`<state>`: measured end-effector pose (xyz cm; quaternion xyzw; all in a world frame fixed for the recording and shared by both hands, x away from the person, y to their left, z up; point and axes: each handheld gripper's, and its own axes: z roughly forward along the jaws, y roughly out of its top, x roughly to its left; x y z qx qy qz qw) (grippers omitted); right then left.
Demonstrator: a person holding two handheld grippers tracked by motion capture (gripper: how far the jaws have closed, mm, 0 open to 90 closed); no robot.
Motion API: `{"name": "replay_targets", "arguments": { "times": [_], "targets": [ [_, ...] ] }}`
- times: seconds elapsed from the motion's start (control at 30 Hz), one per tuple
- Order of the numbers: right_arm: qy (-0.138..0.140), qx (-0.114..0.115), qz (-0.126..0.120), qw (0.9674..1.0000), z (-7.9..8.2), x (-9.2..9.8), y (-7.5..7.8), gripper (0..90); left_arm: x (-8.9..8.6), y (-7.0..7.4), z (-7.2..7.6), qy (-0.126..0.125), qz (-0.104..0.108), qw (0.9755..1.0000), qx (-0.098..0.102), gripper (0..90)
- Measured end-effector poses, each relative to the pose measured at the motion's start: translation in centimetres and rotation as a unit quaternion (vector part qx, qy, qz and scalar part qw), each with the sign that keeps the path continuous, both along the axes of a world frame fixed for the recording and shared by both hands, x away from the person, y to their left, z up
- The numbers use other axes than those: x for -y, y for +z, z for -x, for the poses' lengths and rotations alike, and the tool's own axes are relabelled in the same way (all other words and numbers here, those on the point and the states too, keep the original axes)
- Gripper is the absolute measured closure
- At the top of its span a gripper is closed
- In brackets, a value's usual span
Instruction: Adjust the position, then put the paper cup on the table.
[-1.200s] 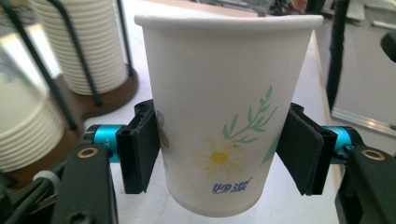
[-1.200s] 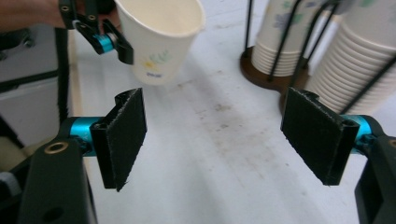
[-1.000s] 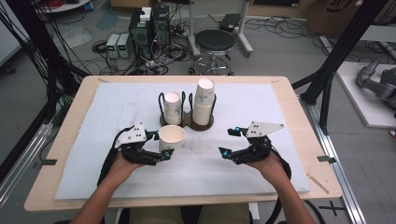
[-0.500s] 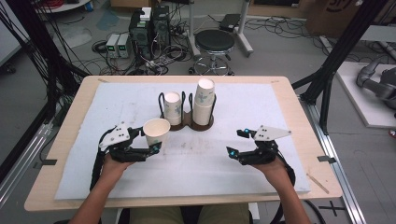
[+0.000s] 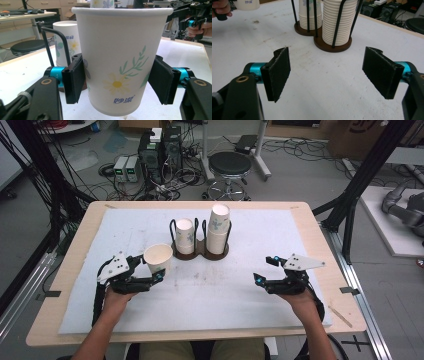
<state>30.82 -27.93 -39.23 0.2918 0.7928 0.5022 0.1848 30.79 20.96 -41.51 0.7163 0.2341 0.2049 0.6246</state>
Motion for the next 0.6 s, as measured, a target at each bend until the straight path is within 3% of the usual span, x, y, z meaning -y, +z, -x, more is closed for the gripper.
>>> {"name": "replay_targets", "arguments": {
  "times": [0.33, 0.5, 0.6],
  "targets": [
    [0.007, 0.005, 0.002, 1.0, 0.2, -0.3, 0.1, 23.2, -0.4, -0.1, -0.2, 0.016, 0.004, 0.9998, 0.006, 33.6],
    [0.005, 0.004, -0.001, 1.0, 0.2, -0.2, 0.0, 23.3, -0.9, -0.4, -0.9, 0.027, 0.006, 0.9995, 0.013, 33.5],
    [0.005, 0.004, 0.0, 1.0, 0.3, -0.2, 0.0, 23.4, -1.3, -0.6, -1.8, 0.04, 0.008, 0.9991, 0.006, 33.6]
  ]
}}
